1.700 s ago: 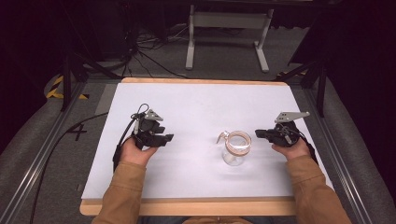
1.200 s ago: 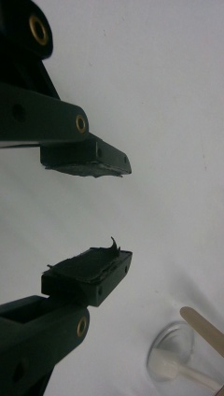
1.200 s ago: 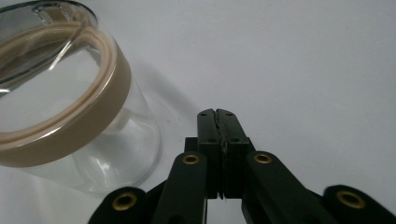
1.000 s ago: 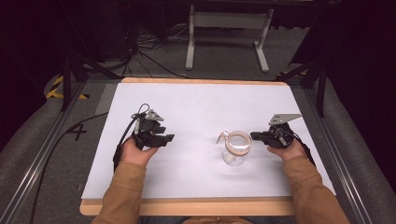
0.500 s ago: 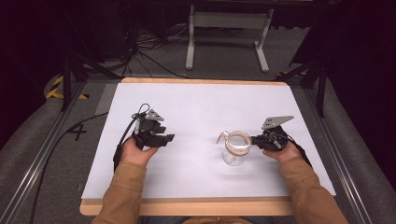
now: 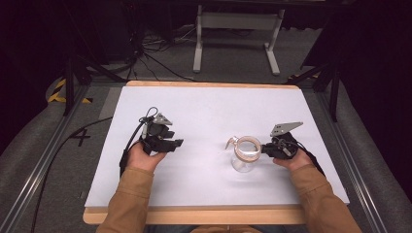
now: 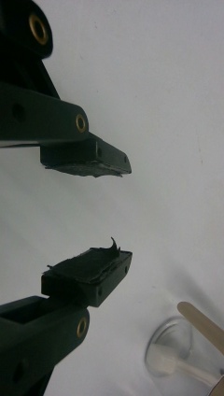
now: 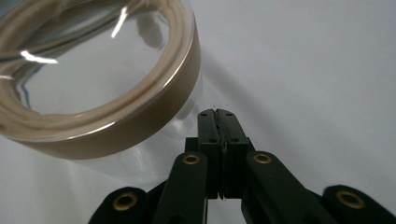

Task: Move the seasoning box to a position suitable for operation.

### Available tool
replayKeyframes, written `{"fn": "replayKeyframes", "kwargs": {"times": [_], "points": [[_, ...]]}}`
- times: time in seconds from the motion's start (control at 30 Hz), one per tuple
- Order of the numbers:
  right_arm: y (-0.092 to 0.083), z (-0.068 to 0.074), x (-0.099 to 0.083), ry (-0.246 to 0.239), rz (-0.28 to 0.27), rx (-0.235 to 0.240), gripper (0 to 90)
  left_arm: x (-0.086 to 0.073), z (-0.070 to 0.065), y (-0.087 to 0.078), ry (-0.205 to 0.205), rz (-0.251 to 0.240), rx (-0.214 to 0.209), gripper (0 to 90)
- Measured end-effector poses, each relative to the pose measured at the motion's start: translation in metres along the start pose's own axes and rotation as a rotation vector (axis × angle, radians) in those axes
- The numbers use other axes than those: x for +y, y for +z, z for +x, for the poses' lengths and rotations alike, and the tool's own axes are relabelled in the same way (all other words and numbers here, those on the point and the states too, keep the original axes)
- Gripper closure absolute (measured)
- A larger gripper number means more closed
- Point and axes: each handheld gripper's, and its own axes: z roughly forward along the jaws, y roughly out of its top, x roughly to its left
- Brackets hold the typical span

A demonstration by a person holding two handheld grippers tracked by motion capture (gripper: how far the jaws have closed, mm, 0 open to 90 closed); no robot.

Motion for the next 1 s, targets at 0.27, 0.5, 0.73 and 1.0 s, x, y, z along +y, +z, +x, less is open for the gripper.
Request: {"fn": "replayKeyframes", "kwargs": {"times": [0.27, 0.5, 0.73, 1.0], "points": [[-0.002, 0.004, -0.004, 0.004, 0.012, 0.008, 89.5, 0.006, -0.001, 0.004, 0.019, -0.005, -0.014, 51.8], [-0.003, 0.014, -0.006, -0.029, 0.019, 0.022, 89.5, 0.013, -0.004, 0.009, 0.034, -0.001, -0.029, 51.8], [-0.003, 0.026, -0.007, -0.058, 0.042, 0.027, 89.5, 0.020, -0.008, 0.016, 0.061, 0.008, -0.047, 51.8], [0.002, 0.042, -0.005, -0.092, 0.066, 0.054, 89.5, 0.024, -0.009, 0.020, 0.073, 0.008, -0.069, 53.7]]}}
